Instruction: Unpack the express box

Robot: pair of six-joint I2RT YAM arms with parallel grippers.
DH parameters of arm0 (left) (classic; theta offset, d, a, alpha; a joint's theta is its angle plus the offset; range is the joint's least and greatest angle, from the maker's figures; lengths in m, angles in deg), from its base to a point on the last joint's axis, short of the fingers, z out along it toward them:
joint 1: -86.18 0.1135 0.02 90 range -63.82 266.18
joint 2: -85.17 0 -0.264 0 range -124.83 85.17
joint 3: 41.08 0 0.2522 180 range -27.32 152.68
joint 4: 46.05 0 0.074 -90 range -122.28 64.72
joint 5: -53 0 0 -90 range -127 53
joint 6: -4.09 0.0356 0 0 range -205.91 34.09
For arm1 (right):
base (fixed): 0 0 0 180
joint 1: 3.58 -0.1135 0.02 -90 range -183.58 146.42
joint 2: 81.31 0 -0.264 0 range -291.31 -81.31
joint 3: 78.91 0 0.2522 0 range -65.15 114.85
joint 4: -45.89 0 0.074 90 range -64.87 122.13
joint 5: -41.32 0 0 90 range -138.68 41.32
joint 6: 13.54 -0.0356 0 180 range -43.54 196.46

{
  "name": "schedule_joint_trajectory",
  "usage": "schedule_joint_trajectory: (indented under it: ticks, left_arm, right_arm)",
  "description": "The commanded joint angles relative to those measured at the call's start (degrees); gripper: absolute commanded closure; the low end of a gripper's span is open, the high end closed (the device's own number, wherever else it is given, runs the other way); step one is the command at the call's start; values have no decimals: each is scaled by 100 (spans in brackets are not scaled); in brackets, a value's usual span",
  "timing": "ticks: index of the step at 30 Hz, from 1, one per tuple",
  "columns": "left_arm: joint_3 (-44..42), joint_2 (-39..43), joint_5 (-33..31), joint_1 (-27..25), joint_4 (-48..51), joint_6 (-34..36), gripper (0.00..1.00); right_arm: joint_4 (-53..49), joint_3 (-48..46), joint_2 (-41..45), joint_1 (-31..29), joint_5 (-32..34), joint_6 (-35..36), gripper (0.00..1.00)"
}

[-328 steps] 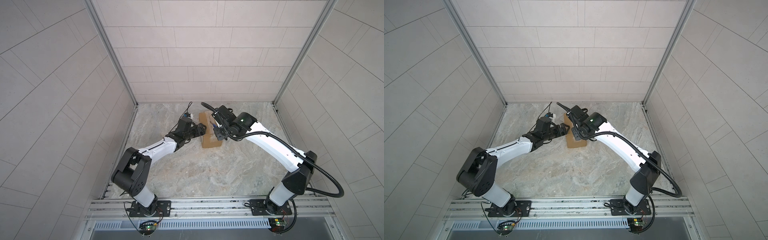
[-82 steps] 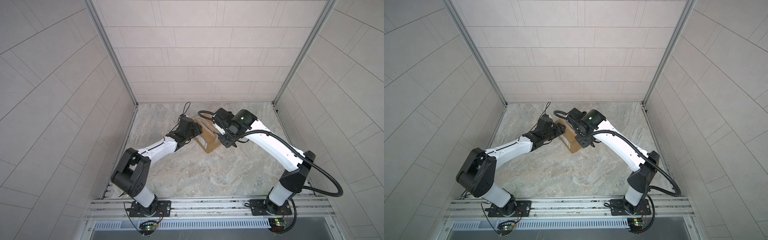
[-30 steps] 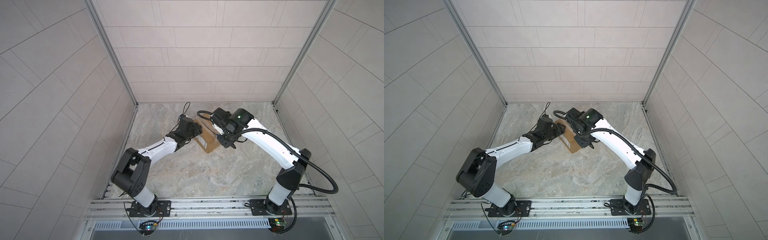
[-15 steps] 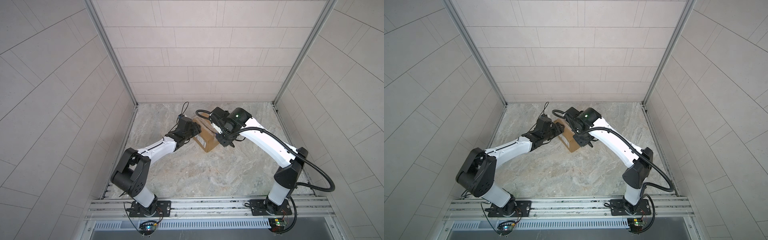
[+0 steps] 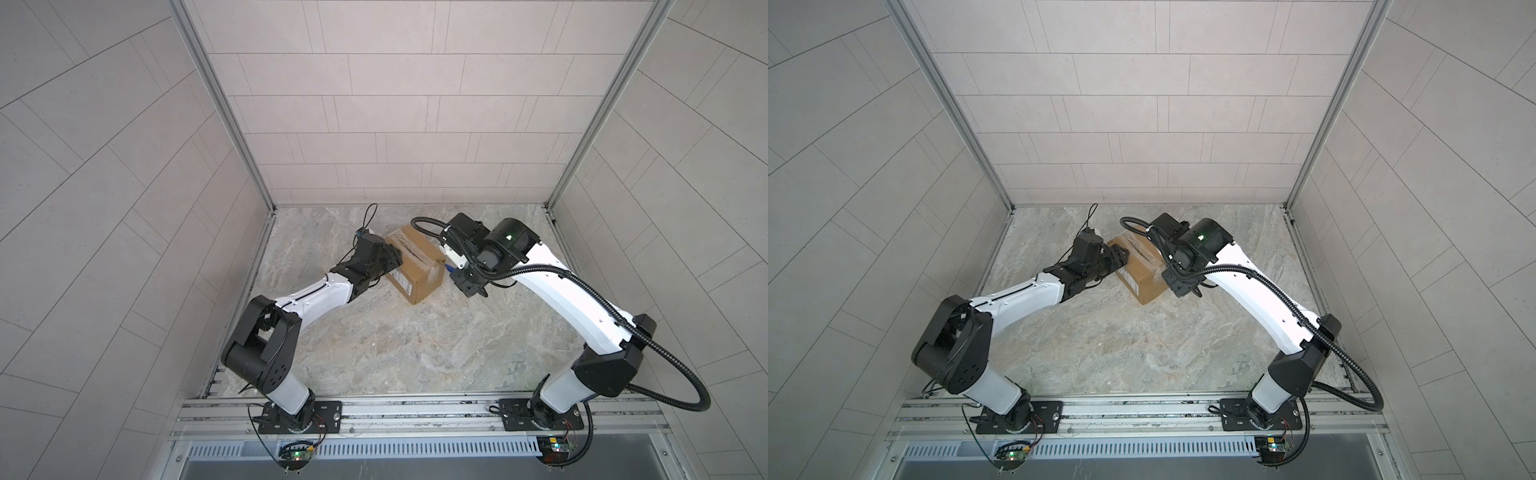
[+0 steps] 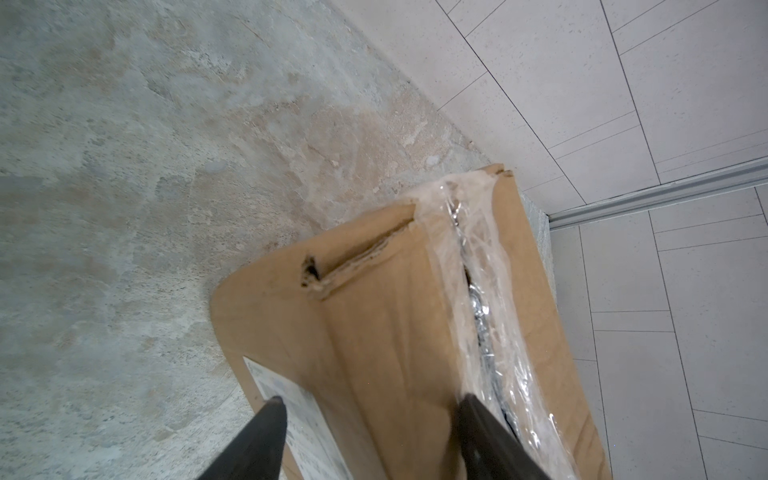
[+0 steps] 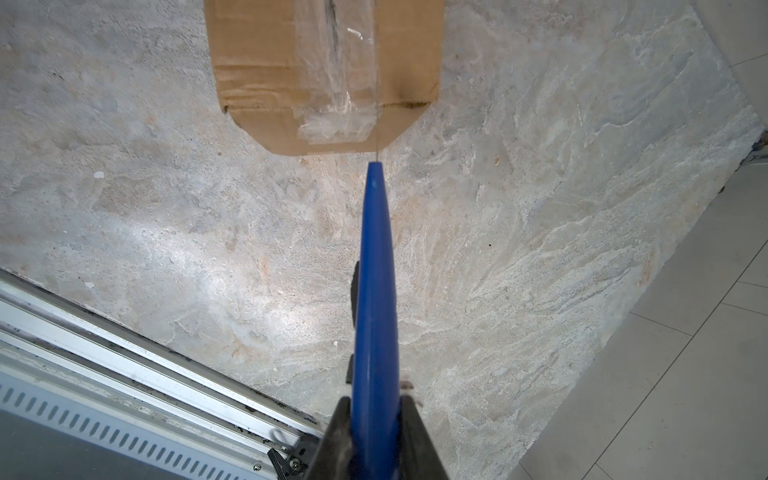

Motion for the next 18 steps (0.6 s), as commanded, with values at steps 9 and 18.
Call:
schedule_joint_trajectory:
  ticks: [9, 18]
  left_arm:
    - [-98, 161, 104, 5, 394, 70, 23]
    - [84, 639, 263, 225, 397, 384, 13]
  right_arm:
    - [1274, -315, 113, 3, -534, -173, 100]
    - [1562, -1218, 726, 552, 10, -739, 100]
